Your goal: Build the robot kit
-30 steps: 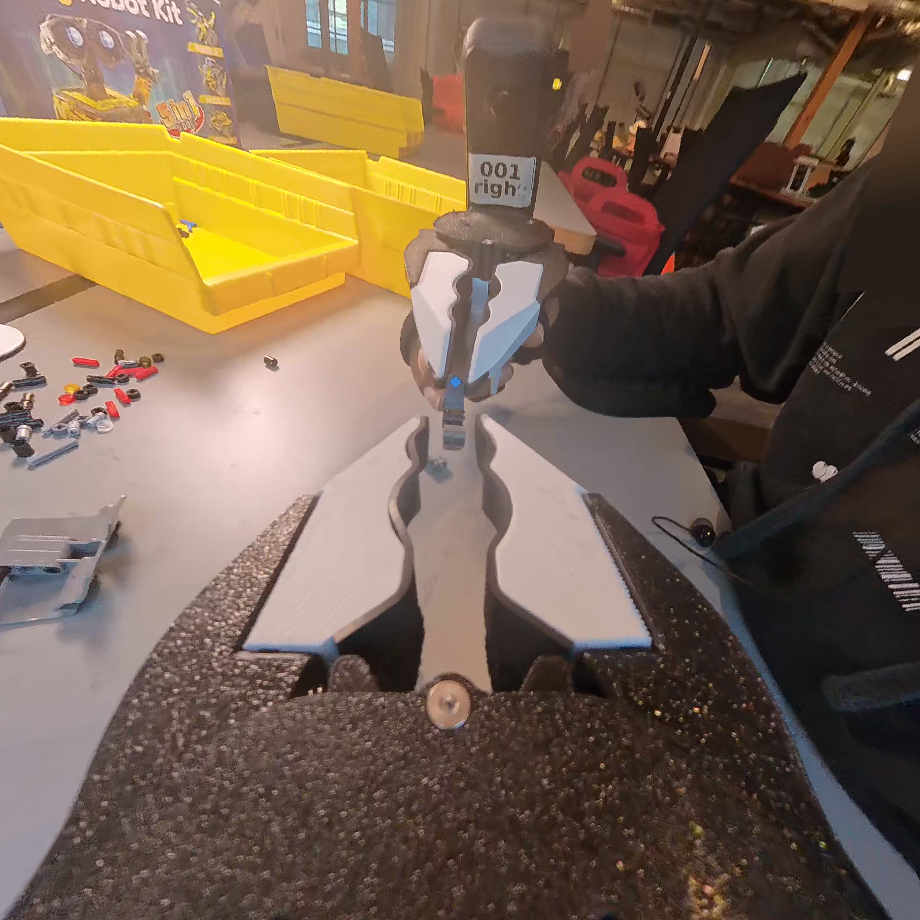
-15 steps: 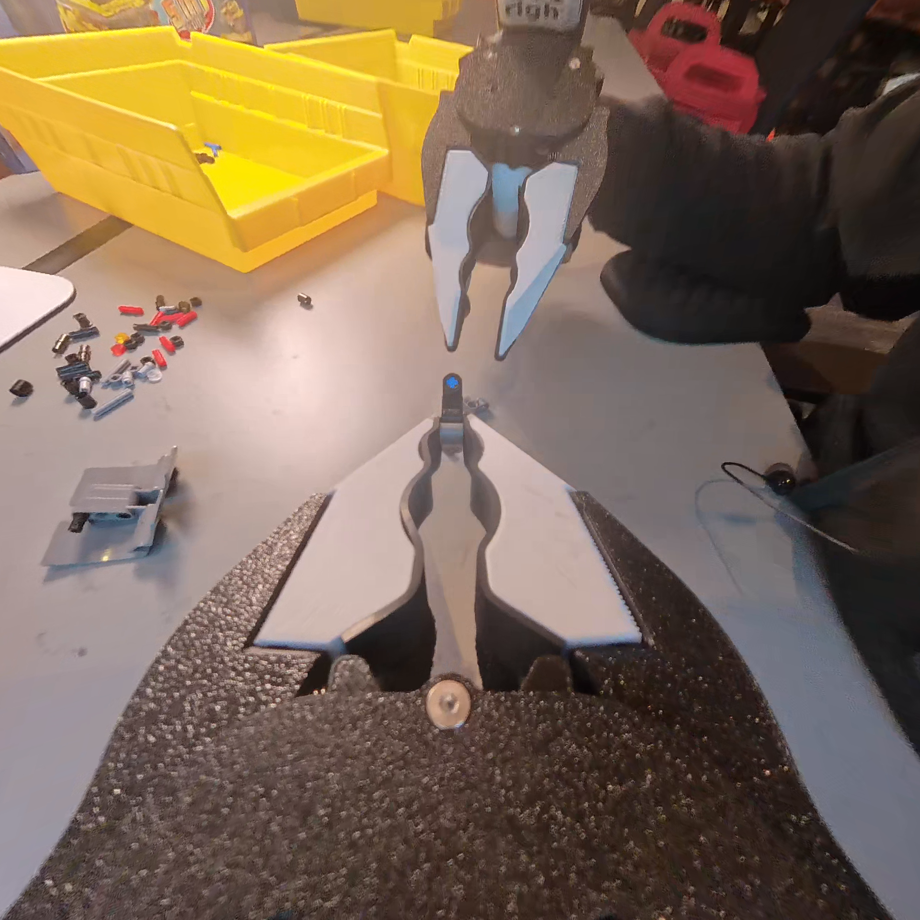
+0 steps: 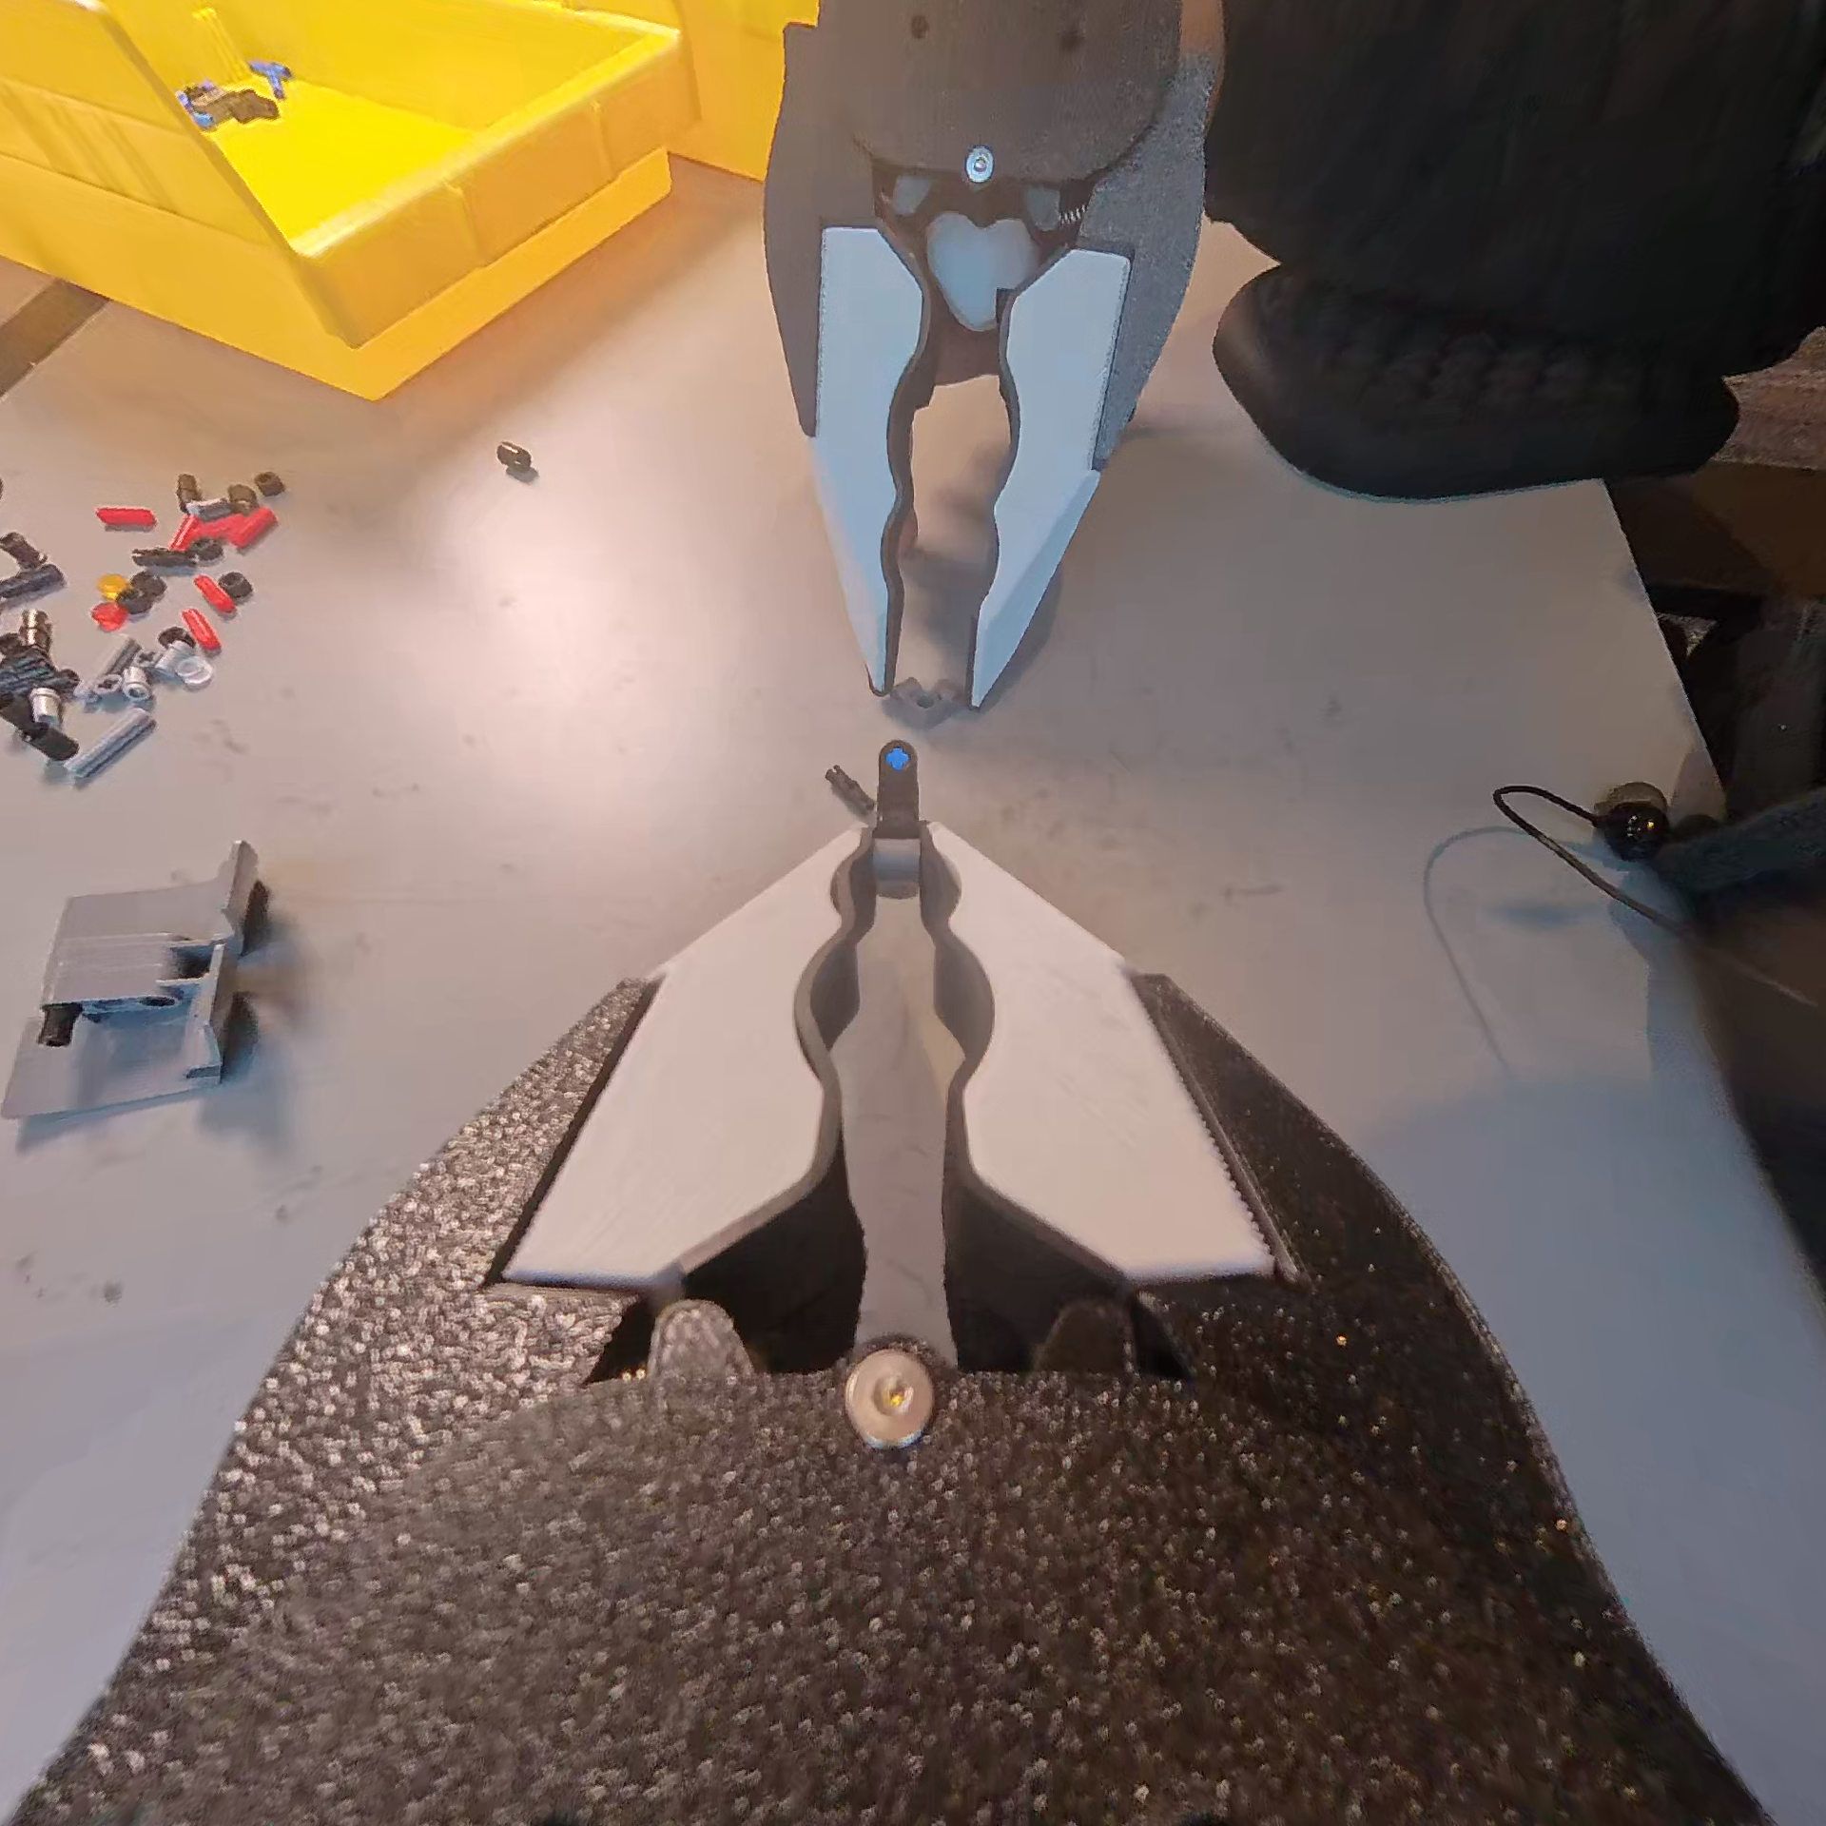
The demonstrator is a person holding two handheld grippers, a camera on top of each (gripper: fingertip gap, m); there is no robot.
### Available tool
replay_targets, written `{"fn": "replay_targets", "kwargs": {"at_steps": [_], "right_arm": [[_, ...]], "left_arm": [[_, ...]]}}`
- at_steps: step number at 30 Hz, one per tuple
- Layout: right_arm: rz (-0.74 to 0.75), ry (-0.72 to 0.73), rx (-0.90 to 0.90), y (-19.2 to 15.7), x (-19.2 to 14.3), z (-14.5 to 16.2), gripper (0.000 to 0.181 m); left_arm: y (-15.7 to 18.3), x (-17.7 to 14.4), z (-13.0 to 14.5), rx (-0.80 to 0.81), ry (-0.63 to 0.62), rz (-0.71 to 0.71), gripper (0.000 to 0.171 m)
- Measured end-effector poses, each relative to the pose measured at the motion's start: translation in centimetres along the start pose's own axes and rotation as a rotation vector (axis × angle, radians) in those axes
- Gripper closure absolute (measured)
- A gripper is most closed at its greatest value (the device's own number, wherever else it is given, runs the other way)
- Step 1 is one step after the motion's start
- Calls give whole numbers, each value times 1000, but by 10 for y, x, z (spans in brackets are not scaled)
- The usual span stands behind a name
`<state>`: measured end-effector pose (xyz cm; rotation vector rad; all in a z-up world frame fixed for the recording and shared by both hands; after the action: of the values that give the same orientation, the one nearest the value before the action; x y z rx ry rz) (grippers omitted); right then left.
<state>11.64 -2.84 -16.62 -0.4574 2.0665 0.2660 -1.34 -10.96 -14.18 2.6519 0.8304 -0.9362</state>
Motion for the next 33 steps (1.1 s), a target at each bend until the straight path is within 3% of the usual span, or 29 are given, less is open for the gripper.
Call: {"fn": "replay_targets", "kwargs": {"at_steps": [9, 23, 33], "right_arm": [[3, -26, -16, -16, 10, -16, 158], [-117, -3, -31, -31, 6, -12, 162], [-43, 8, -22, -21, 8, -13, 160]], "left_arm": [[-5, 0, 4, -16, -19, -18, 165], [-7, 2, 7, -23, -31, -21, 165], [-6, 2, 8, -18, -47, -9, 165]]}}
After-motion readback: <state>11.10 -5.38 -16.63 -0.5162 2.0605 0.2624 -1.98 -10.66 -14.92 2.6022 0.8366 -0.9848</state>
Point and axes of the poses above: each gripper's, where its closed fingertips meet, x out along the fingers, z out of its underside, y = z × x across the jaws, the point moved 6 cm from there along -x, back along the fingers, and after that the axes turned 9 degrees about -y, right-handed, at the moved point
